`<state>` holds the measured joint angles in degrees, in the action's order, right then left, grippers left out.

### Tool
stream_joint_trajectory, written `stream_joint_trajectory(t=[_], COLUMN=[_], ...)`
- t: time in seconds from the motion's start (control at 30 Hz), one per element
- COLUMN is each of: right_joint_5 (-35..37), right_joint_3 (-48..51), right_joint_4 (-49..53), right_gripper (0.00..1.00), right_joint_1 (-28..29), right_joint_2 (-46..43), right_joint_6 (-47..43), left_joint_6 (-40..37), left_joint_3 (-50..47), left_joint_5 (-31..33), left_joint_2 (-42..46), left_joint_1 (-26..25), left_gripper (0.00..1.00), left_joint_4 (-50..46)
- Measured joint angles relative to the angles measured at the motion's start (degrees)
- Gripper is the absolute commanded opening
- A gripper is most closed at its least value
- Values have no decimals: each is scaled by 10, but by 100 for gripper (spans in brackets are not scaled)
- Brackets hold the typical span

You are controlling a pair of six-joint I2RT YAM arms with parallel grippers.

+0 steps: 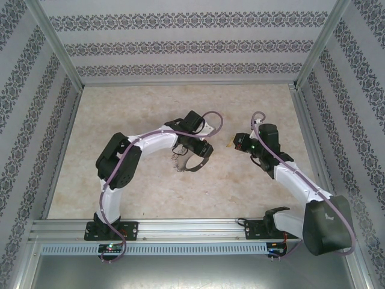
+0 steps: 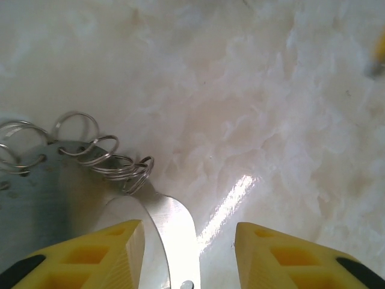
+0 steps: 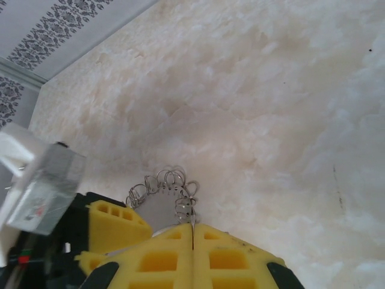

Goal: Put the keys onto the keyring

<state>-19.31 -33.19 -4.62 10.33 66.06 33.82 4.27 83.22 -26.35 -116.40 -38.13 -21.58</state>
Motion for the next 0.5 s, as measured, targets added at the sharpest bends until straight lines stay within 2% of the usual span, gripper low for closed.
stream_joint_trajectory(t=[0.5], right_joint_5=[0], right_joint_3=[2], right_joint_4=[30], right_gripper=[0], right_joint_1=[-5], right_joint_2=[2], right_joint_6=[-25], left_joint_6=[0], left_joint_3=[-20], left_joint_5=[-24], left_joint_2=[-30], left_joint_1=[26], left_gripper=[40], left_joint_4=[64])
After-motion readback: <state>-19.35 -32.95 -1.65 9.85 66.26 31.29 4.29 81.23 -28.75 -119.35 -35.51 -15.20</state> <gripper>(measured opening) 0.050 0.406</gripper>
